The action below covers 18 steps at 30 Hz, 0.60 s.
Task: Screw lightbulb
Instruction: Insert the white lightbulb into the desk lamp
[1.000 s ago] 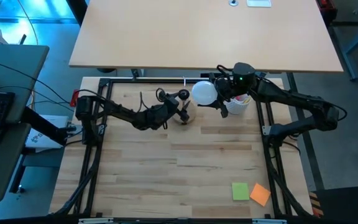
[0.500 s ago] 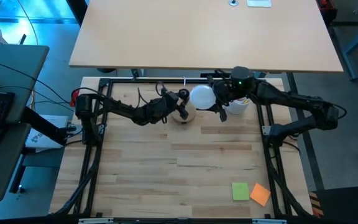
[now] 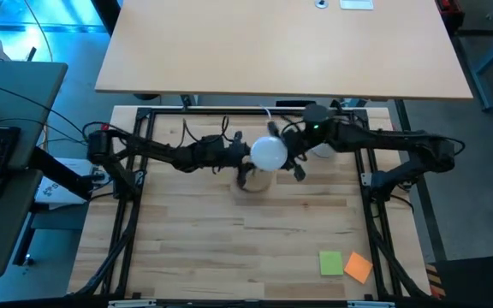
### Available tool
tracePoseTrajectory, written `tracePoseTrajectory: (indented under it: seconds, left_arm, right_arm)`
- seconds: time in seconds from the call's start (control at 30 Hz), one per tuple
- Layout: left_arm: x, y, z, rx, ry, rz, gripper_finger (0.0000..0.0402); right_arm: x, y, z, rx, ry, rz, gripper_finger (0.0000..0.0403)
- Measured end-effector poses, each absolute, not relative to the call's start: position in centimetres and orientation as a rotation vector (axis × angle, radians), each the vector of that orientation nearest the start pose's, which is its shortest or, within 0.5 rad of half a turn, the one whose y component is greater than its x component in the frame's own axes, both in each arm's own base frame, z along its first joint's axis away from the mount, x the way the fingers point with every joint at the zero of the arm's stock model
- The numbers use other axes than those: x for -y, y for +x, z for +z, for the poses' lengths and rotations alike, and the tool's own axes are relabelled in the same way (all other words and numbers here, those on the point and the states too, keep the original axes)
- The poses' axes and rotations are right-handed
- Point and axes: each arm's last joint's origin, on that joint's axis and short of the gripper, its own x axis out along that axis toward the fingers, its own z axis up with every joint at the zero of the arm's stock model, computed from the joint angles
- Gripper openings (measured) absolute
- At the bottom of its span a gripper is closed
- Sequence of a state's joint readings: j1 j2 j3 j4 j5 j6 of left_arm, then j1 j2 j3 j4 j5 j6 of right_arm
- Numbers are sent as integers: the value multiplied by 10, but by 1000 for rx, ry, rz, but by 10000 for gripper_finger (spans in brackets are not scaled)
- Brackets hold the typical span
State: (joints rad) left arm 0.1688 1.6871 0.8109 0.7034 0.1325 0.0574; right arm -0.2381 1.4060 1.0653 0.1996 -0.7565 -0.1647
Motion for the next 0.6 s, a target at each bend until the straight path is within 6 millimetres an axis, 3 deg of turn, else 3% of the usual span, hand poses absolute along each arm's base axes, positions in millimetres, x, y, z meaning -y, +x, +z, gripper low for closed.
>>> tracePoseTrajectory:
  seconds: [0.23,0.47,0.6]
  left_arm:
    - [-36,313,190,-173,-7,-325,137]
    - [-27,304,178,-159,-35,-345,140]
    - [-26,301,165,-276,-126,-306,195]
  right_arm:
    - [57,343,302,50,-99,776,142]
    - [64,369,273,128,-45,837,142]
    - [69,376,262,131,-10,820,142]
